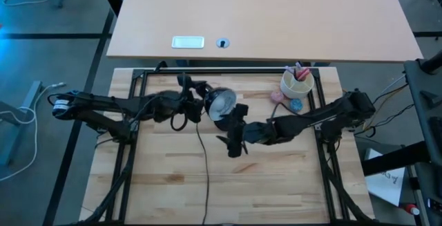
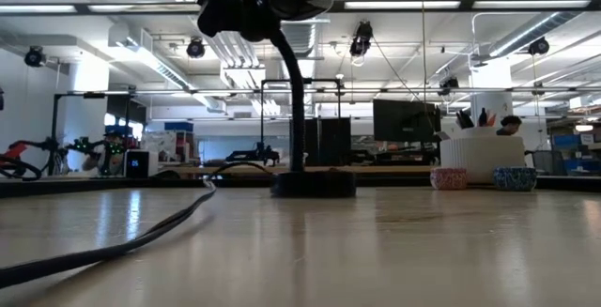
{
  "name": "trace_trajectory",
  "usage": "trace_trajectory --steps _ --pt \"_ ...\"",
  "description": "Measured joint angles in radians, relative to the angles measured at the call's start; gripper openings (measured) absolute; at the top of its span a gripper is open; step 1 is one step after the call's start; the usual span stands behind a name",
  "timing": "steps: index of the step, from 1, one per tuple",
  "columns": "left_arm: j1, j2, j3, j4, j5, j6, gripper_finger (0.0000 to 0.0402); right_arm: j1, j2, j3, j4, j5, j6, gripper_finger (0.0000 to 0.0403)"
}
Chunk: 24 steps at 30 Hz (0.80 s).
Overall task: Screw lightbulb
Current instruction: Insert the lightbulb into the lamp
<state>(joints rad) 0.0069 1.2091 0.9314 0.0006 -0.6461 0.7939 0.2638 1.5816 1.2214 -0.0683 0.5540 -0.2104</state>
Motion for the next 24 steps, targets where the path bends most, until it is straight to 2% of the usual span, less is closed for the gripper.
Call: trace_trajectory --steps 8,18,20,24 --pt "0.007 0.000 0.000 0.000 0.000 -0.043 0.0327 0.000 0.078 0.108 -0.004 -0.033 -0.006 0.0355" --pt "0.008 0.000 -0.014 -0.005 0.000 -0.047 0.0327 0.026 0.015 0.143 -0.116 -0.027 -0.066 0.0355" --pt "0.008 0.000 -0.020 -0.001 0.001 -0.047 0.0327 0.043 0.011 0.143 -0.116 0.023 -0.107 0.0355" --pt "0.008 0.001 -0.024 -0.008 0.006 -0.047 0.0320 0.069 0.007 0.150 -0.095 0.203 -0.280 0.0355"
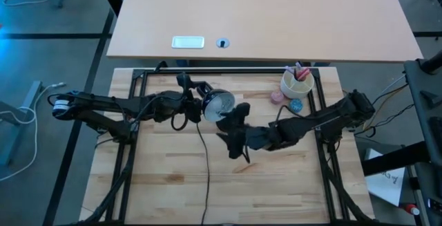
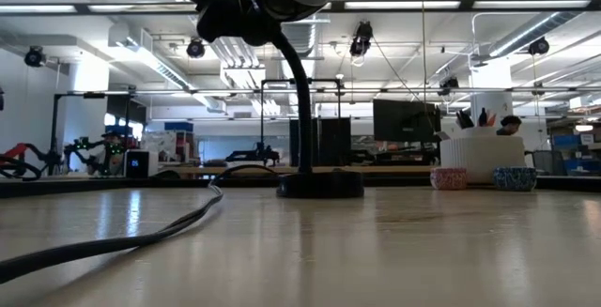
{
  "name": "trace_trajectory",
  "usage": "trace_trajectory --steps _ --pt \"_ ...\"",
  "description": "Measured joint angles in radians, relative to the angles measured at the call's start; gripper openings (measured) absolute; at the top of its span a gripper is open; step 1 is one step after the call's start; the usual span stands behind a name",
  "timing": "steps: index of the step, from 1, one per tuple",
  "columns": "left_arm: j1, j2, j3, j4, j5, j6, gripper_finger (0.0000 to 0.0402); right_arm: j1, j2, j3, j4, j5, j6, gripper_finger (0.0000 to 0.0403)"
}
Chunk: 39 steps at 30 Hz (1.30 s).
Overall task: Screw lightbulb
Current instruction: Insert the lightbulb into the lamp
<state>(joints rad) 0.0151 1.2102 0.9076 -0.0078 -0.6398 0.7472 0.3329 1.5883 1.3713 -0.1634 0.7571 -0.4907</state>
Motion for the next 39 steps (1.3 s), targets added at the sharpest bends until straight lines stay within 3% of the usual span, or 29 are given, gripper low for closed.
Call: trace_trajectory --steps 3,7,16,24,39 --pt "0.000 0.000 -0.001 -0.002 0.008 0.005 0.0295 -0.006 0.000 0.001 0.022 0.105 -0.103 0.0354" --pt "0.001 0.000 -0.001 -0.004 0.010 0.015 0.0261 -0.038 0.002 0.001 0.022 0.114 -0.126 0.0344" --pt "0.002 0.001 -0.001 -0.004 0.019 0.020 0.0280 -0.092 0.002 0.001 0.048 0.104 -0.193 0.0319" --pt "0.002 0.001 -0.001 -0.010 0.016 0.022 0.0266 -0.109 0.004 0.001 0.075 0.008 -0.252 0.0309" --pt "0.003 0.002 -0.002 -0.009 0.014 0.022 0.0264 -0.145 0.004 0.001 0.092 0.002 -0.247 0.0281"
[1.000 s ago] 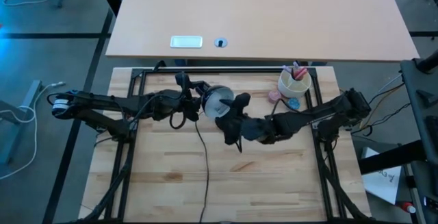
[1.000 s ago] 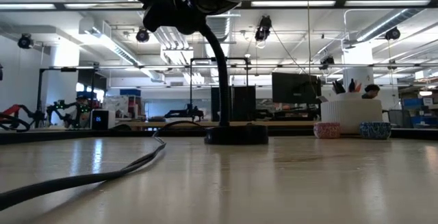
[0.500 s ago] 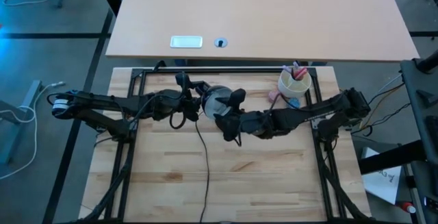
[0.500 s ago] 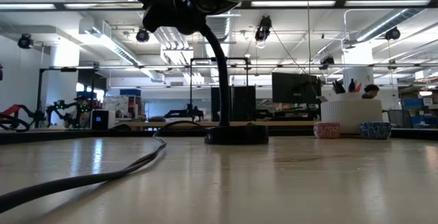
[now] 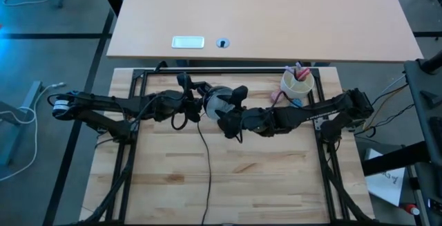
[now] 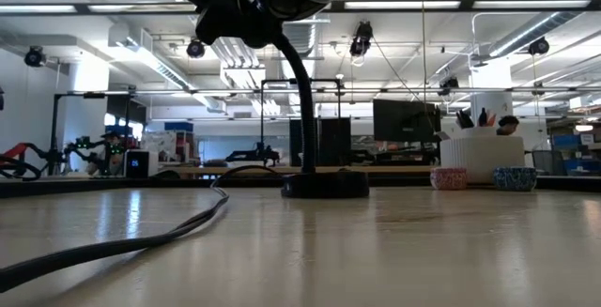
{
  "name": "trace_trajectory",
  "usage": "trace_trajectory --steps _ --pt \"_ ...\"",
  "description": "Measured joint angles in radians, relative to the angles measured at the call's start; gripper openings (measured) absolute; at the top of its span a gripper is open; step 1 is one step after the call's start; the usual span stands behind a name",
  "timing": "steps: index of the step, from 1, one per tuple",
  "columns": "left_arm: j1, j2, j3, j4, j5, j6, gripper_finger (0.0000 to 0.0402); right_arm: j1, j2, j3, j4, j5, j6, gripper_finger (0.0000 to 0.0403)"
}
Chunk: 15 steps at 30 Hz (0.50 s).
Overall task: Screw lightbulb
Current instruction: Insert the lightbulb into the lamp
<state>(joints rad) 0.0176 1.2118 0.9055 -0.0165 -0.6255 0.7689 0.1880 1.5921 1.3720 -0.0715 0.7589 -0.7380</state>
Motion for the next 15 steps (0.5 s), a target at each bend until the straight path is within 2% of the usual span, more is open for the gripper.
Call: trace_trajectory --steps 7,15 --pt "0.000 0.000 -0.001 0.006 0.003 0.003 0.0263 -0.012 0.000 0.000 0.002 -0.003 0.063 0.0263" --pt "0.000 0.001 -0.002 0.020 0.003 0.002 0.0263 -0.014 0.000 0.000 0.005 0.001 0.267 0.0256"
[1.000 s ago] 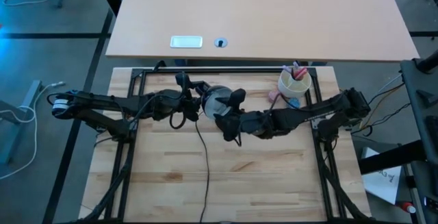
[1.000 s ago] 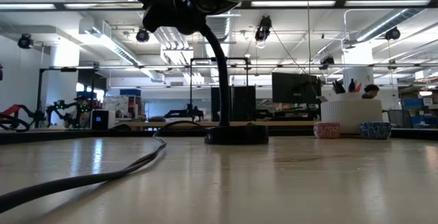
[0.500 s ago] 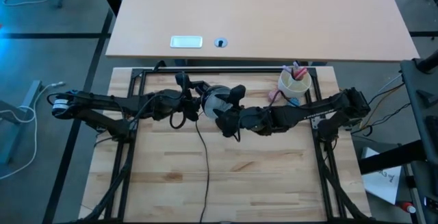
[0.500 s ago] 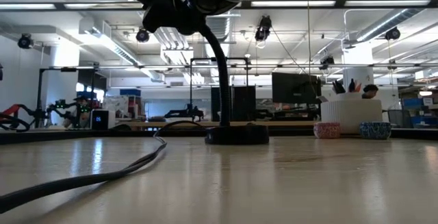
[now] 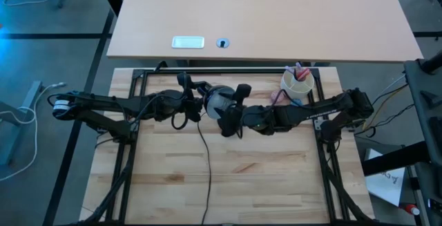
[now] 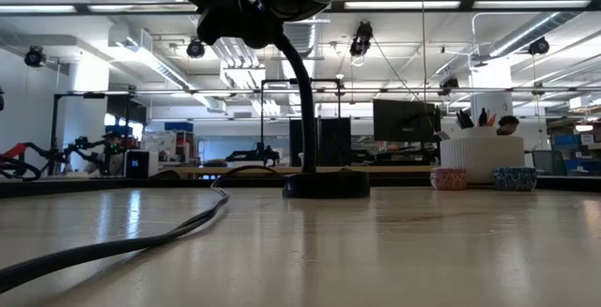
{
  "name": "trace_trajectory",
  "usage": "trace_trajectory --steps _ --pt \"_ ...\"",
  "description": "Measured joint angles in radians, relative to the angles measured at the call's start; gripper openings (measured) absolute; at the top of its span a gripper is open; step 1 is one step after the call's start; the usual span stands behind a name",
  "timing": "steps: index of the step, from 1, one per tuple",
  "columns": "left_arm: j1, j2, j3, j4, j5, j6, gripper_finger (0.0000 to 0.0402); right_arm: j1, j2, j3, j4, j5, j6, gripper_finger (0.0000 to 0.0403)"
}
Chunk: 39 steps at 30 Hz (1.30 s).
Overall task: Screw lightbulb
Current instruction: Insert the lightbulb into the lamp
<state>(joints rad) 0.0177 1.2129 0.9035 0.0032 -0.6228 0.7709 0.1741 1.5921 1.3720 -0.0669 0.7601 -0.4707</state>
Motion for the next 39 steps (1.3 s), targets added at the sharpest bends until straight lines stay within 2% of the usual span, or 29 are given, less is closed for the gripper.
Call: trace_trajectory --steps 6,11,13,15,25,28,31,36,39 --pt "0.000 0.000 0.000 0.001 -0.004 -0.020 0.0263 -0.005 0.000 0.000 0.000 0.013 0.334 0.0253" --pt "0.000 0.000 0.000 0.004 -0.005 -0.025 0.0263 -0.005 0.000 0.000 0.000 0.055 0.758 0.0251" --pt "0.000 0.000 0.000 0.005 -0.004 -0.025 0.0263 -0.005 0.000 0.000 0.004 0.055 0.854 0.0257" --pt "0.000 0.000 0.000 0.005 -0.002 -0.024 0.0263 -0.005 0.000 -0.001 0.010 0.054 0.864 0.0265" --pt "-0.003 0.000 -0.002 0.008 0.021 -0.030 0.0263 0.019 -0.042 -0.002 -0.027 0.020 0.607 0.0343" --pt "-0.003 0.000 -0.006 0.011 0.018 -0.033 0.0263 0.023 -0.057 -0.002 -0.075 -0.017 0.507 0.0355" --pt "-0.002 0.000 -0.008 0.012 0.014 -0.033 0.0263 0.029 -0.067 -0.002 -0.108 -0.035 0.296 0.0358" --pt "-0.002 0.000 -0.008 0.011 0.011 -0.025 0.0263 0.033 -0.059 -0.002 -0.119 -0.036 -0.180 0.0357" --pt "-0.002 0.000 -0.008 0.014 0.010 -0.024 0.0263 0.033 -0.050 -0.002 -0.118 -0.039 -0.355 0.0357"
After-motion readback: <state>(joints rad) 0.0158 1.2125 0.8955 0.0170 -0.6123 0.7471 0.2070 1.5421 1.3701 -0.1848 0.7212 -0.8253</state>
